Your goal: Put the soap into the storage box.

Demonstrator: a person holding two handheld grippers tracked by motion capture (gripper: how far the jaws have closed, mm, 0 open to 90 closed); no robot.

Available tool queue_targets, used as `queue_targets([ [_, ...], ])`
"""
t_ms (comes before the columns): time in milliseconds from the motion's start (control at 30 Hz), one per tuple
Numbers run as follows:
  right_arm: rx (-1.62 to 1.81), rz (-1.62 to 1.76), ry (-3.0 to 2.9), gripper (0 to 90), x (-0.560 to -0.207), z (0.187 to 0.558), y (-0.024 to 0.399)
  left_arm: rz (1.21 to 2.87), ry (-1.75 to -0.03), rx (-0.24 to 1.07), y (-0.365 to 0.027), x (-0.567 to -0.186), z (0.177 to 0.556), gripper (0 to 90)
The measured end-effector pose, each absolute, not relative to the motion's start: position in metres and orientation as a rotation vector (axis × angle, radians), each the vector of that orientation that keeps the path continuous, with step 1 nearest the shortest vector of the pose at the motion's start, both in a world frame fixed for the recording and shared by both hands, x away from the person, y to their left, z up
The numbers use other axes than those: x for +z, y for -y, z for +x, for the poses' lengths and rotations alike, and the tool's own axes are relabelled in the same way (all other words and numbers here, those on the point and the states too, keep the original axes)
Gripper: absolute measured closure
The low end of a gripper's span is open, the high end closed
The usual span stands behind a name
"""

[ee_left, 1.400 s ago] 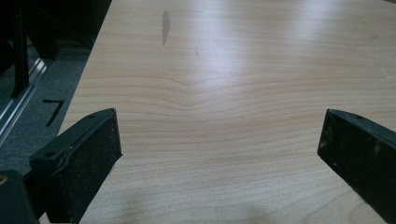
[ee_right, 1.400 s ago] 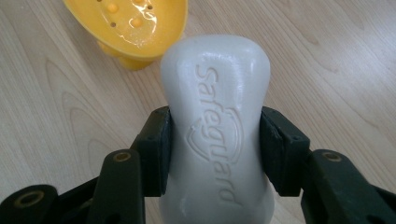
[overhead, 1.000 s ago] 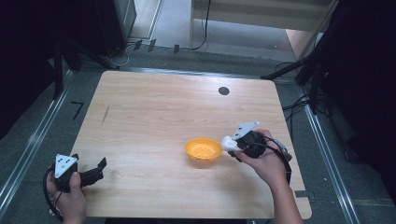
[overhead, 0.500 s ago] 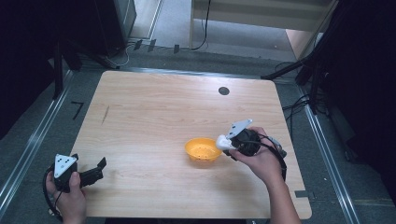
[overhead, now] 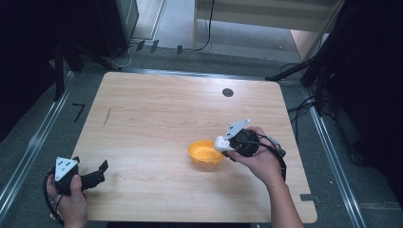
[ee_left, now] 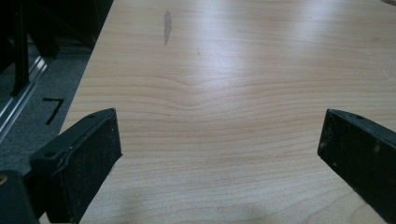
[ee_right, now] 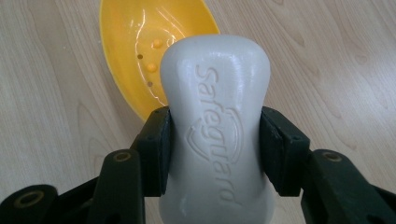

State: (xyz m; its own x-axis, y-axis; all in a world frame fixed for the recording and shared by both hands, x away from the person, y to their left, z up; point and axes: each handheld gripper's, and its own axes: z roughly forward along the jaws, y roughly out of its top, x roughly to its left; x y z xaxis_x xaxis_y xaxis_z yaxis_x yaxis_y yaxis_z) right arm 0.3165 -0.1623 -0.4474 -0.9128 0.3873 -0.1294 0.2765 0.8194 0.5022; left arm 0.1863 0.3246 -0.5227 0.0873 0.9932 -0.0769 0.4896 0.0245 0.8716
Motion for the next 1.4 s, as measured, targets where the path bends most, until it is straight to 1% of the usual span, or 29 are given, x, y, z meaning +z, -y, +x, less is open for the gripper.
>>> queue_targets([
  [1400,0.73,0.339,-2.819,50.4,-0.456,0.324,0.113,1.573,-1.515,0.793,-0.326,-0.523,0.187,0.0],
])
